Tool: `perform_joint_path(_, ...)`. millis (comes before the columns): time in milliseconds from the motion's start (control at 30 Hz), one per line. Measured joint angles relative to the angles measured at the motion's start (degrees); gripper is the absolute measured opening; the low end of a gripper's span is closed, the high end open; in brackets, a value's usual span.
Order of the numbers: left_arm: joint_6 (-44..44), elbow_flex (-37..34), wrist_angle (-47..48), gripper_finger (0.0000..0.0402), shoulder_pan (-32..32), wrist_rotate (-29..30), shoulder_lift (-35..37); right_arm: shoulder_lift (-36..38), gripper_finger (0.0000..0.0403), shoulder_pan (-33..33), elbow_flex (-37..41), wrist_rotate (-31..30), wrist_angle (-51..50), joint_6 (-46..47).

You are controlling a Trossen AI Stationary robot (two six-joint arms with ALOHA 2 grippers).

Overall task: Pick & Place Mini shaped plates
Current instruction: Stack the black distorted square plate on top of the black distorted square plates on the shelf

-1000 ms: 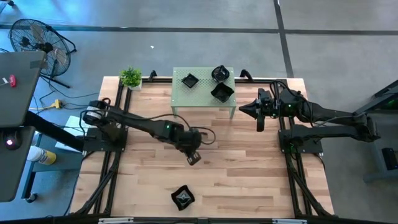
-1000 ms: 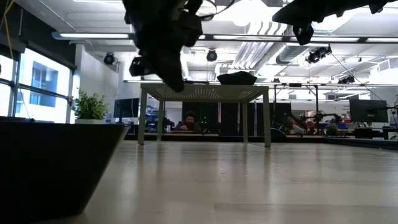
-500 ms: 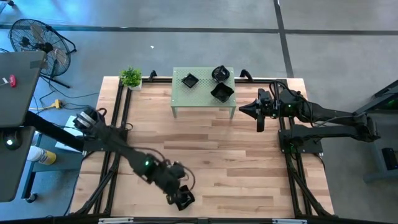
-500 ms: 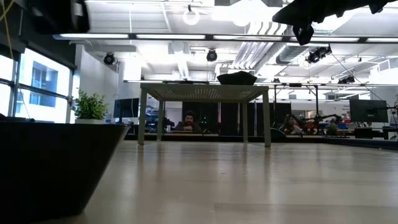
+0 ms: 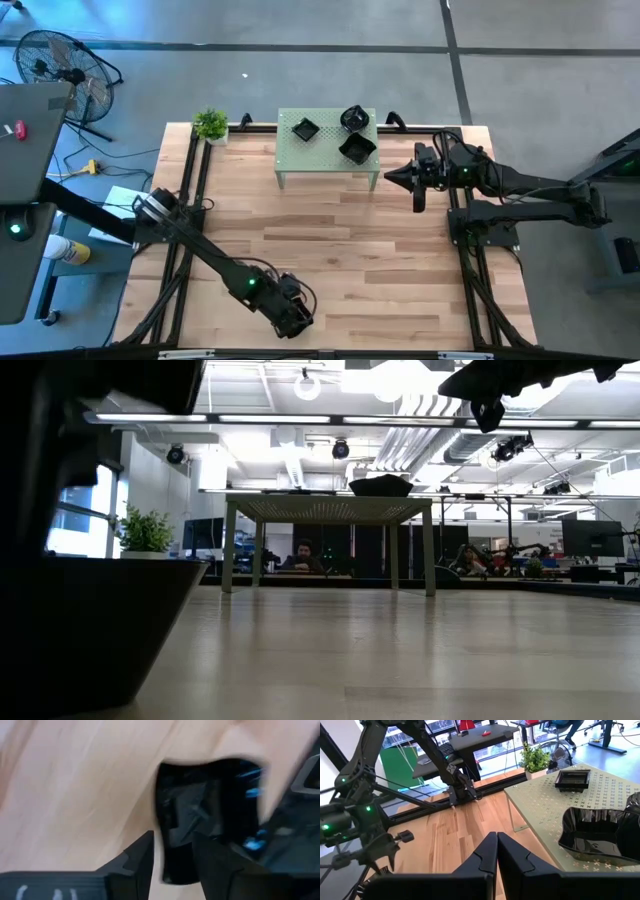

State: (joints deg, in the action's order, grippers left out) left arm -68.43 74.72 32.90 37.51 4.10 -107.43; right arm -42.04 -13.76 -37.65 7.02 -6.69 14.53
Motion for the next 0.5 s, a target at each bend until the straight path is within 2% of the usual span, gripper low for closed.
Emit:
perform_joint_path(167,-1.2,0.0,0.5,0.0116,0.0,-2.6,-2.1,0.0,0.0007,0.0,0.0,0.2,-0.8,0.0)
perform_joint_path(267,-1.2,0.0,0.1,0.0082,0.0,-2.1,-2.2,0.0,0.0007,0.0,0.0,0.2,-1.3,-0.4)
perform_joint_path(400,-0.9,0.0,0.2,0.0015,-0.1,-2.4,-2.1,0.0,0.0007,0.0,0.0,0.2,-1.3,-0.6)
perform_joint_path(500,-0.9,0.0,1.1,0.0013,-1.1,-3.8,-0.9,0.0,0.0007,0.0,0.0,0.2,-1.3,-0.7)
